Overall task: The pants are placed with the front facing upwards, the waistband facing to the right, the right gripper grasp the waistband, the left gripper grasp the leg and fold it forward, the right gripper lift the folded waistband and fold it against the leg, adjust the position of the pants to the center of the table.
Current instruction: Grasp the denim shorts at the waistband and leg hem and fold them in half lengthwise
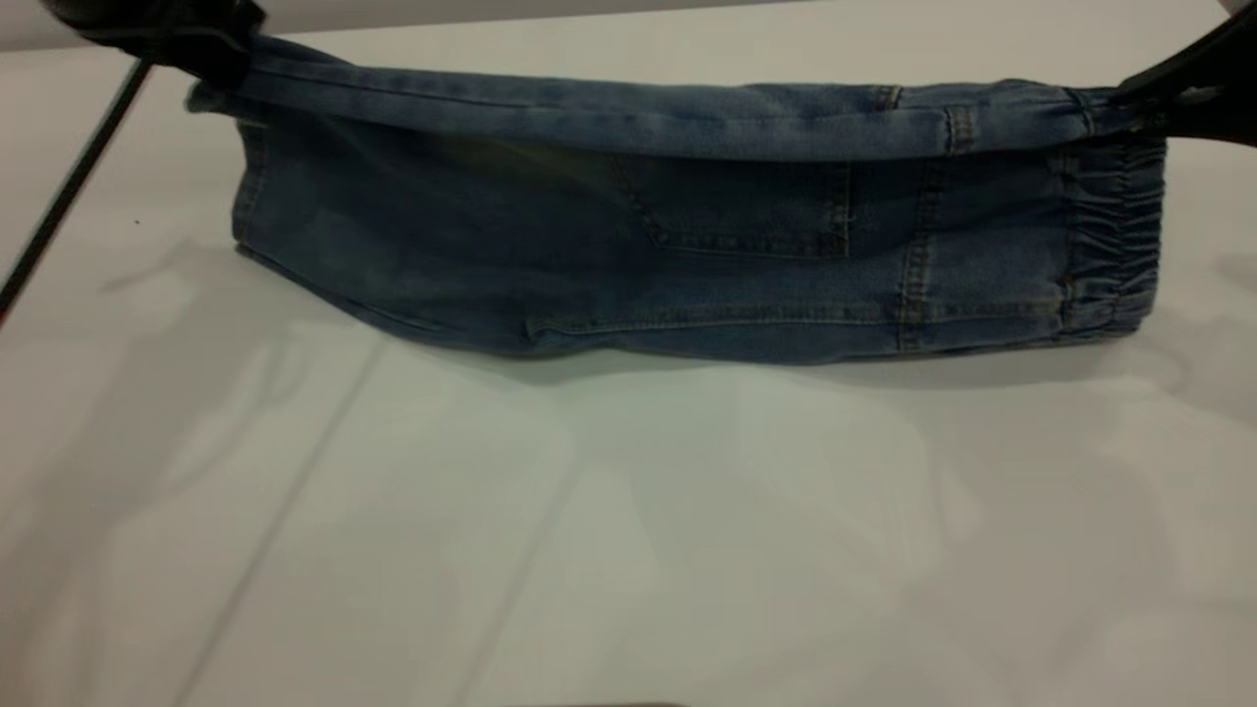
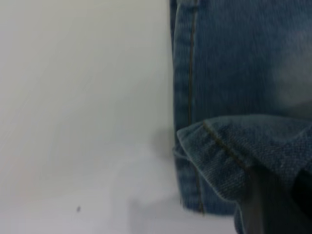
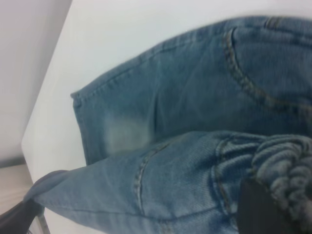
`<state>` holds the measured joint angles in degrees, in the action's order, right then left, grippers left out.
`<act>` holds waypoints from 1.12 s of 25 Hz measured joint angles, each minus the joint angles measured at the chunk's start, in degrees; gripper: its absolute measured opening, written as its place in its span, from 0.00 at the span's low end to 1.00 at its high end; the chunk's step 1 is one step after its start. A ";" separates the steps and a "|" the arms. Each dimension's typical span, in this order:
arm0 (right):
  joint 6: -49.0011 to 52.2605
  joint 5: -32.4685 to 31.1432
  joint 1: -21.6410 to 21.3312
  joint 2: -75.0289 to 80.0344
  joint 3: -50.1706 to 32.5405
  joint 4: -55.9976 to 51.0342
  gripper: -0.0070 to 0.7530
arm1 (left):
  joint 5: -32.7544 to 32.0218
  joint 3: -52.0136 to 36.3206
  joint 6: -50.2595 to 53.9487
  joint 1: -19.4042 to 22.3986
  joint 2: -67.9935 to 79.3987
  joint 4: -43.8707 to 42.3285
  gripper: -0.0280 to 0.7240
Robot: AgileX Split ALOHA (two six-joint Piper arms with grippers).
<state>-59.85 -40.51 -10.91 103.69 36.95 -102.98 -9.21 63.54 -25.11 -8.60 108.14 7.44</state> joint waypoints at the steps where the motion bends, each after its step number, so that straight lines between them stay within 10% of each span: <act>1: 0.22 0.04 0.00 0.95 0.71 0.00 0.05 | 0.13 1.03 0.00 -0.11 0.92 0.00 0.11; 11: 0.40 -0.42 0.00 8.68 4.59 -0.35 0.13 | 0.96 5.51 0.18 -1.96 5.98 0.07 0.22; 21: -0.02 -6.11 -0.05 8.93 4.71 0.46 0.74 | 1.18 5.55 5.69 -2.86 6.05 0.36 0.54; 28: 8.86 -10.01 -0.10 8.93 4.50 15.31 0.77 | 0.43 5.55 6.26 -2.86 5.68 0.57 0.54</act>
<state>-50.99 -50.51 -11.01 112.62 41.45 -87.67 -8.77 69.09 -18.85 -11.47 113.82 8.01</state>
